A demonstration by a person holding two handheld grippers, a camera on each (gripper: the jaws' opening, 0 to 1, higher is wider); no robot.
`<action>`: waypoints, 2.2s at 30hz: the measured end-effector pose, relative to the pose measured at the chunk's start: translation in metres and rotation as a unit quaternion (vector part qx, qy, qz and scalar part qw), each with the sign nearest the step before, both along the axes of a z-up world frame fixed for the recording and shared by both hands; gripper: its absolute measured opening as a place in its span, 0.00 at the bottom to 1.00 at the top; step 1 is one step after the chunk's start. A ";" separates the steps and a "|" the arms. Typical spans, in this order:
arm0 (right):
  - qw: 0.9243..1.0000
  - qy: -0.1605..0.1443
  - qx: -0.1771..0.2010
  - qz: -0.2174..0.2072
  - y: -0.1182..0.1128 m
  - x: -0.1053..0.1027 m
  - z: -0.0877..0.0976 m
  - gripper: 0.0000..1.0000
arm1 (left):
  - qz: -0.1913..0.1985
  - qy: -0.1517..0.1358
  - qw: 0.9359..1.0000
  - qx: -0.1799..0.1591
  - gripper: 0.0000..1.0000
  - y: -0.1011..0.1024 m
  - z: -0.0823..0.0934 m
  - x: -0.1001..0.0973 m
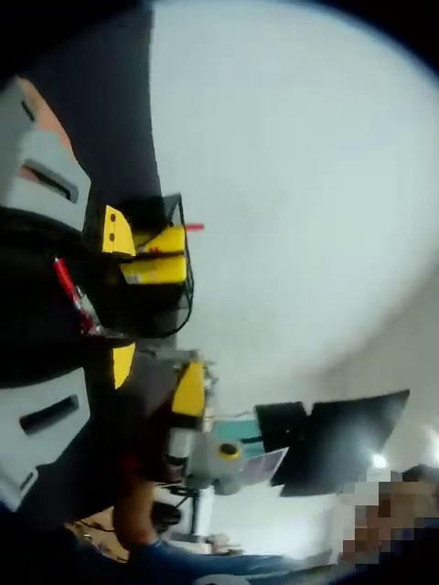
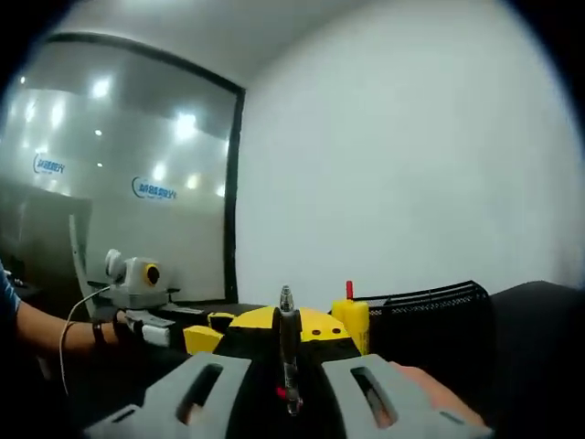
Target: Pick up pens and glue sticks and place them into the holder.
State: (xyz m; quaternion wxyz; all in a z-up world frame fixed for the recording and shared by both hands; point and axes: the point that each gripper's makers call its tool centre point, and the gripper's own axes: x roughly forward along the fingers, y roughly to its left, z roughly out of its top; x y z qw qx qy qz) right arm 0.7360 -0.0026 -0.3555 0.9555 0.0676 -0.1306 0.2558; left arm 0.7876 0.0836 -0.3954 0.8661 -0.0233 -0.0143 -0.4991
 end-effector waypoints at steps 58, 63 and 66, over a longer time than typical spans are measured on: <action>0.999 0.002 0.053 -0.007 -0.054 0.030 0.119 0.04 | 0.026 0.039 0.996 -0.074 0.42 0.030 -0.006 0.017; 0.998 0.014 0.069 0.005 -0.058 0.048 0.129 0.04 | 0.026 0.040 0.996 -0.072 0.42 0.030 -0.007 0.017; 0.997 0.015 0.080 0.008 -0.061 0.056 0.135 0.04 | 0.025 0.040 0.996 -0.075 0.42 0.031 -0.005 0.017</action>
